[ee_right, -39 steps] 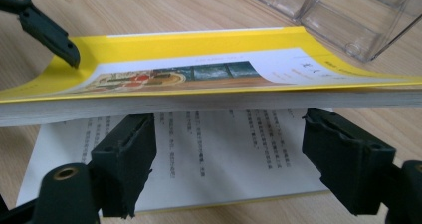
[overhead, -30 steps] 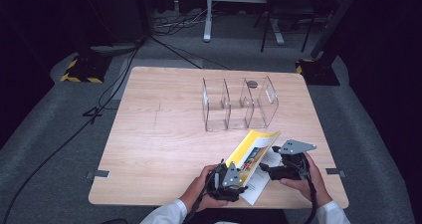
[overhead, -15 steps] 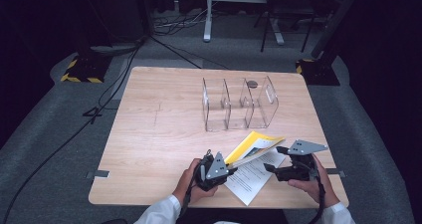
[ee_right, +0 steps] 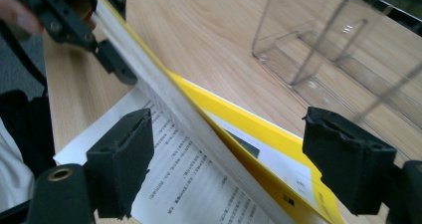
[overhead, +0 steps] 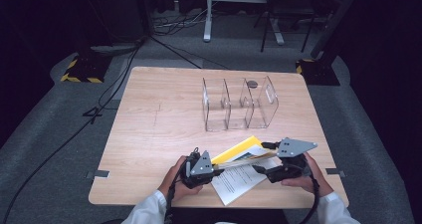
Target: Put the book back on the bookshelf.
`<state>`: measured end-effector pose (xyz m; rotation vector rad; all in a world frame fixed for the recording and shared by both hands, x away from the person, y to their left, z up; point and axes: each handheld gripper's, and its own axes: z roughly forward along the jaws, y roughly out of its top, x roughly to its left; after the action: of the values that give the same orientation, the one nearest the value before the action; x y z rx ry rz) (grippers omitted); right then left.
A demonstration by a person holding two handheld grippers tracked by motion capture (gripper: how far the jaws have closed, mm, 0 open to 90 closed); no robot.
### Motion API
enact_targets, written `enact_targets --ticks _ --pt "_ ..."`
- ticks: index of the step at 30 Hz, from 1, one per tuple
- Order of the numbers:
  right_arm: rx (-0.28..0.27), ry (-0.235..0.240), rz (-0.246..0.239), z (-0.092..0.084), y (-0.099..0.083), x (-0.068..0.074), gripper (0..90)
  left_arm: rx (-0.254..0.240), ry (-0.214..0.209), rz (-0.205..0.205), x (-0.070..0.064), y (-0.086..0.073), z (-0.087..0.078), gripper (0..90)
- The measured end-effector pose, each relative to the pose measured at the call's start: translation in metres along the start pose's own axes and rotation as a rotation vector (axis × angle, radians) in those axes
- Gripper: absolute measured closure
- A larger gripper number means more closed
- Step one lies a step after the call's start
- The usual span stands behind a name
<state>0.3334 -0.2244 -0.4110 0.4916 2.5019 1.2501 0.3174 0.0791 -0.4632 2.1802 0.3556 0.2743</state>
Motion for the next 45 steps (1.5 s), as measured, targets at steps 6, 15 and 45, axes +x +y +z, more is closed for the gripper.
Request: enact_targets --ticks 6,15,45 --pt "0.072 0.029 -0.053 0.029 -0.006 0.000 27.6 0.010 -0.008 -0.011 0.006 -0.007 -0.009 80.0" --pt "0.137 0.016 -0.082 0.038 -0.031 -0.021 52.6 0.030 -0.008 -0.026 0.019 -0.020 -0.026 77.3" --pt "0.014 0.117 -0.221 0.044 -0.020 0.007 82.6 0.048 0.167 -0.010 0.024 0.017 -0.050 29.6"
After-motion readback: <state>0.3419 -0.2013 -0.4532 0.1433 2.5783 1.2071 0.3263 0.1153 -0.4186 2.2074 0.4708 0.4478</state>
